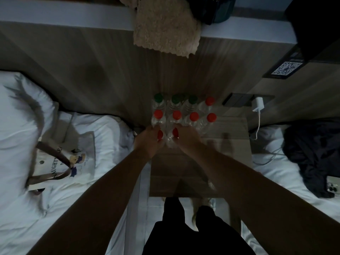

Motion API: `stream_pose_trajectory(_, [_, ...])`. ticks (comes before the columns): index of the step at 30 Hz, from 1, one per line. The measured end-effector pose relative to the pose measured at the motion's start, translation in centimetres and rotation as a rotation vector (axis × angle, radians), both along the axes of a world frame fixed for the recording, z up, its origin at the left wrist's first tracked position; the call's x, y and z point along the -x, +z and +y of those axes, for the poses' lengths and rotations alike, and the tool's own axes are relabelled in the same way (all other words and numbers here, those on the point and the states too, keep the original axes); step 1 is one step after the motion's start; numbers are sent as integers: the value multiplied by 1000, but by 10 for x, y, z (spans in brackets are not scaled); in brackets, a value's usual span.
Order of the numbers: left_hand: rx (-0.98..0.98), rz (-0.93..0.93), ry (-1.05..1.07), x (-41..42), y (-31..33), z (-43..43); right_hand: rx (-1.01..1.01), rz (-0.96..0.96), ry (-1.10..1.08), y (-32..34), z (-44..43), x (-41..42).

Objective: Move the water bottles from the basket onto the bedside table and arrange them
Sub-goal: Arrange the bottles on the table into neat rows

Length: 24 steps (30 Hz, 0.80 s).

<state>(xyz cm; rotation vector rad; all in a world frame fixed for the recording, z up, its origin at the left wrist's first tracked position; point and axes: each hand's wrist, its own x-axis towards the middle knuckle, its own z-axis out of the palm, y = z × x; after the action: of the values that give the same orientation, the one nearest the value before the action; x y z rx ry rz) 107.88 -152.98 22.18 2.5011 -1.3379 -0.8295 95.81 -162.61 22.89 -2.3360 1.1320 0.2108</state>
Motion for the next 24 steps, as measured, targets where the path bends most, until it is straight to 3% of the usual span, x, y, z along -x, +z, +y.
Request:
stream_pose_trajectory(6, [54,192,384,20,3,19,-76,-40,4,6,1,26])
stream_pose_trajectory(11, [77,289,571,58,3,40,-89,-14,48,12,0,75])
stream_pose_trajectory(14, [43,376,550,89,15,43,-90,13,17,14,-5,115])
stream_pose_trajectory(18, [11,366,368,126,22,37,-99,185,-60,19,-14,164])
stream_pose_trajectory(24, [-4,365,241,184,31,19,-49,168,-85,44,-25,236])
